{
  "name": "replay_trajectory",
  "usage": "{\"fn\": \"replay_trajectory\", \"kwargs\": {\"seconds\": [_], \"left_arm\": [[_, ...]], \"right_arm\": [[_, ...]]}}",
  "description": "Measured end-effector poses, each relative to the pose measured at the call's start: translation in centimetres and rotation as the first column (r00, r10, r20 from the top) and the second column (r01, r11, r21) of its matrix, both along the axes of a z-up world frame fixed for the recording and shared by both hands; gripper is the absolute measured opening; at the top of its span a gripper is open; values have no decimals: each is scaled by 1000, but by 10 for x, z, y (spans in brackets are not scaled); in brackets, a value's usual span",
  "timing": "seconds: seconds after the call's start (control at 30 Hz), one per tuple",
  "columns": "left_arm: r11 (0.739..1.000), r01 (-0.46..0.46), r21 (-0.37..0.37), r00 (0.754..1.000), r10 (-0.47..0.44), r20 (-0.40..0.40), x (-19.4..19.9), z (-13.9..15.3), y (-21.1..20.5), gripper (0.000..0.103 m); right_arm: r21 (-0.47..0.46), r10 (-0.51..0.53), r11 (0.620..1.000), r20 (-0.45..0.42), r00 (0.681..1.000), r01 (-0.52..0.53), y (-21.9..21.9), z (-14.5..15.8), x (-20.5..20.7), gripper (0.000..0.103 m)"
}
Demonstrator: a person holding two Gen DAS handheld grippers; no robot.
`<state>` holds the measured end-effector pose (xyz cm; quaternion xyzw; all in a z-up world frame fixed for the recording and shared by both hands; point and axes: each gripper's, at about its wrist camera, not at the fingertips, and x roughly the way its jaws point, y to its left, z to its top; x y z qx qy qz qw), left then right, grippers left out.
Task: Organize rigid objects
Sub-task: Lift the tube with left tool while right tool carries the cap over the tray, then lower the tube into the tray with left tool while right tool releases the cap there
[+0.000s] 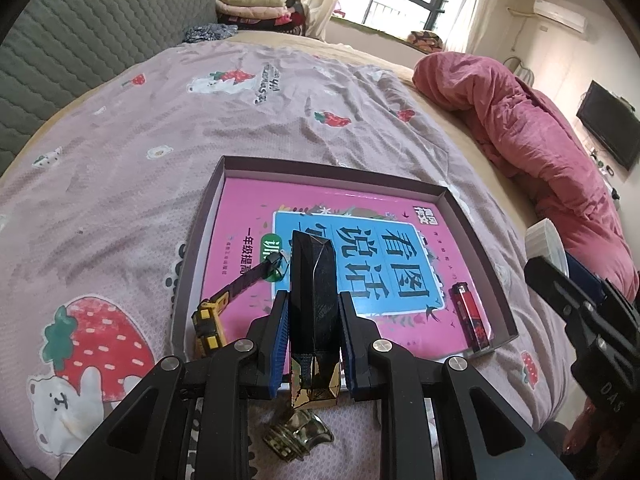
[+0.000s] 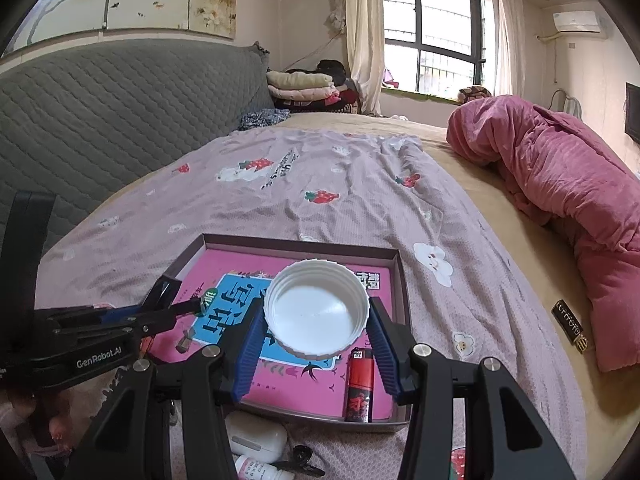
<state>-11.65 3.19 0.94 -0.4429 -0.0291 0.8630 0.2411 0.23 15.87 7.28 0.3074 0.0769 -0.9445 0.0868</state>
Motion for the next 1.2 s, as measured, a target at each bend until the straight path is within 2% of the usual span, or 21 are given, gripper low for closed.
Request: {"fn": "replay_trajectory", "kwargs": {"seconds": [0.77,1.2], "left_arm": [[998,36,-54,999,-34,43,-7,-27,22,23],[998,44,-49,998,-41,53,-11,-30,24,24]], "right_arm": [[14,-8,1000,55,998,7,0,-21,-7,50],[24,1,1000,117,993,-3,-1,-39,-10,50]]}}
